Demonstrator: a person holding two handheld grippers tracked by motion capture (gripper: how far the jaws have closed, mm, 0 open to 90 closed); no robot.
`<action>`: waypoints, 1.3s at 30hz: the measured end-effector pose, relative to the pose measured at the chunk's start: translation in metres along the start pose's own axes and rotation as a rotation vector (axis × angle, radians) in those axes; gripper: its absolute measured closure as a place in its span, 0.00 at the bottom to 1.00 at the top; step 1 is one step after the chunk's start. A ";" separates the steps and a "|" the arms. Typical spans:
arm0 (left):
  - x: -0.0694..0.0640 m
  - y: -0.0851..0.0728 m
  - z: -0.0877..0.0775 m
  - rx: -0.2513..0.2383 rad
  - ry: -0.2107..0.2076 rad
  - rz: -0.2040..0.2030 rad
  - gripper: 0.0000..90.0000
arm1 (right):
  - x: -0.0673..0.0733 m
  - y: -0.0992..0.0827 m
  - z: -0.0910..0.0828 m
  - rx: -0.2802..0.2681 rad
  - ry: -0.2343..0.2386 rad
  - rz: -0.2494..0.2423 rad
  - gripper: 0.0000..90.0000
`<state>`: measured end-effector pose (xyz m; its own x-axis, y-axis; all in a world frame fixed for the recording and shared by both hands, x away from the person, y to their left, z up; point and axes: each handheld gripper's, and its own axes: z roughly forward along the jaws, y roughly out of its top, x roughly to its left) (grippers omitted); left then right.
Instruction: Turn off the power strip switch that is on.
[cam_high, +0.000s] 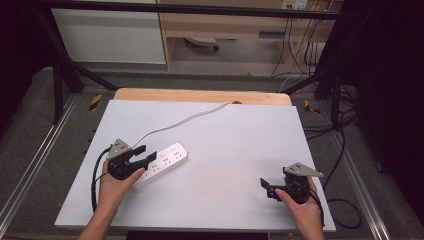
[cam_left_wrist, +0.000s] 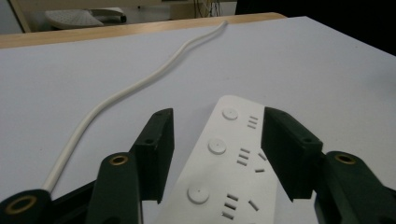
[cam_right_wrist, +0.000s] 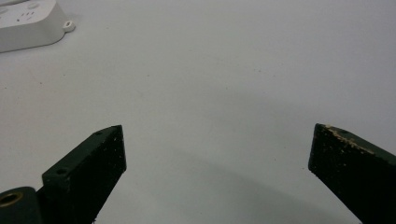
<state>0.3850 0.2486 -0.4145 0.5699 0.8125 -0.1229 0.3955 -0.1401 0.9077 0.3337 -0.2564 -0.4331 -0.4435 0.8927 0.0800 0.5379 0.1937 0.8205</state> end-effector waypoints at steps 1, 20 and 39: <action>-0.001 0.000 0.000 -0.005 -0.003 0.001 0.45 | 0.000 0.000 0.000 -0.001 0.000 -0.001 0.06; -0.013 0.014 -0.013 -0.070 -0.036 -0.003 0.09 | 0.000 0.000 0.000 -0.006 -0.002 -0.003 0.05; -0.013 0.024 -0.034 -0.099 -0.026 -0.002 0.06 | 0.000 0.001 0.000 -0.012 -0.004 -0.004 0.05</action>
<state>0.3621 0.2539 -0.3772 0.5883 0.7975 -0.1339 0.3242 -0.0809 0.9425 0.3336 -0.2562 -0.4322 -0.4428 0.8936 0.0742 0.5276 0.1927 0.8274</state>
